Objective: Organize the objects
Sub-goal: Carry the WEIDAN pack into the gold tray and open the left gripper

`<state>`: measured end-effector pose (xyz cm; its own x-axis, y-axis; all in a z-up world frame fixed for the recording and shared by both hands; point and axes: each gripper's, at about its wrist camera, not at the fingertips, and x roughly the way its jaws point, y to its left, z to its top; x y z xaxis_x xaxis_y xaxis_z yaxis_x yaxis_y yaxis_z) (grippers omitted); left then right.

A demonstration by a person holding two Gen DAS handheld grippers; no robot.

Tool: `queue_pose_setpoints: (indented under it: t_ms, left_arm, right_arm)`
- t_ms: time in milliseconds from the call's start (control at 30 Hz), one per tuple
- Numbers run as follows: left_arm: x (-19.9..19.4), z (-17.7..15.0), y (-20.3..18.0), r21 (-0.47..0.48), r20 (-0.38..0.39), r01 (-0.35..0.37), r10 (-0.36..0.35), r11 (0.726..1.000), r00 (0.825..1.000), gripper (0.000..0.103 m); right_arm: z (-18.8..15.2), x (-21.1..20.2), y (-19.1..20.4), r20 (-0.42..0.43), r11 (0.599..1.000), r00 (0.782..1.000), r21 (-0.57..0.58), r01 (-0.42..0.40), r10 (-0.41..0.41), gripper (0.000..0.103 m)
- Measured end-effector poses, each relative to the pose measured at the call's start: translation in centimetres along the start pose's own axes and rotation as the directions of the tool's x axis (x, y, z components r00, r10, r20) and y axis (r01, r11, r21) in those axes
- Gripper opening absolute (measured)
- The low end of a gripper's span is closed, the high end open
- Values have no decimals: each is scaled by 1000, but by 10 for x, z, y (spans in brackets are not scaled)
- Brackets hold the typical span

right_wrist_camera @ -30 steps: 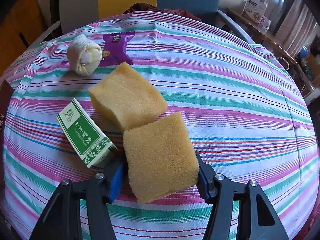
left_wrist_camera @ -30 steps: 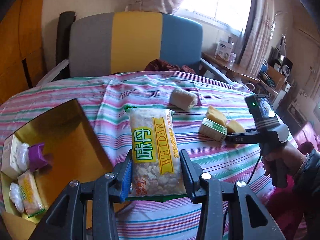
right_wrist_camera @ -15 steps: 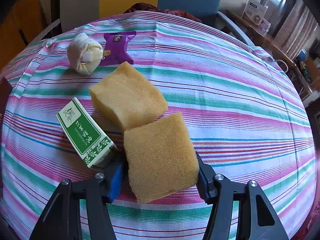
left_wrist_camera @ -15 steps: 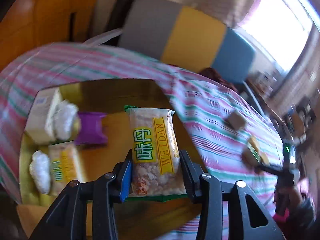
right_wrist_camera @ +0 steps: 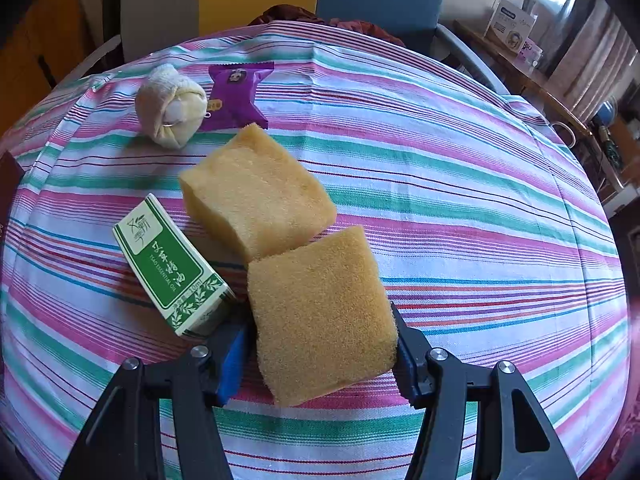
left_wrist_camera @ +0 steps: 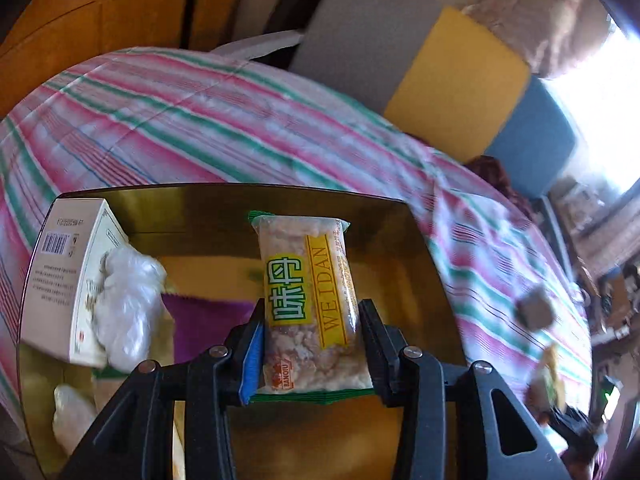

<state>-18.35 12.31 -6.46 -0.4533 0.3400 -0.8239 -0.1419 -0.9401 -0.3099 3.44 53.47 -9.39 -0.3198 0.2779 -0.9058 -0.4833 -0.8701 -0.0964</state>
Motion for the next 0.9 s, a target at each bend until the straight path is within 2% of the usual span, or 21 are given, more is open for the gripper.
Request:
queue_pose_setpoints:
  t_ms: [133,200,333,567,900]
  left_arm:
    - [25,6,5,2,-55,-57,57,998,997,46]
    - [25,7,11,-9,-64,-58,58,998,996,48]
    - [10,8,13,6,-13,-90,90,996,996,48]
    - [-49,-11,-2,101,128,-128,115,987,985,48]
    - [-99,-69,-23,213,177,-97,59,972,983,48]
  right_arm:
    - [0,0,0,0,1000,1000,0,0,0,61]
    - [0,1,0,-1,1000,1000,1,1,-1,61]
    - [1,2,0,-1,1000,1000,0,1,-1,61]
    - [1,2,0,1,1000,1000,-3,4,-4,61]
    - [0,-1,3,8,1000,1000,-17,18,-17,57]
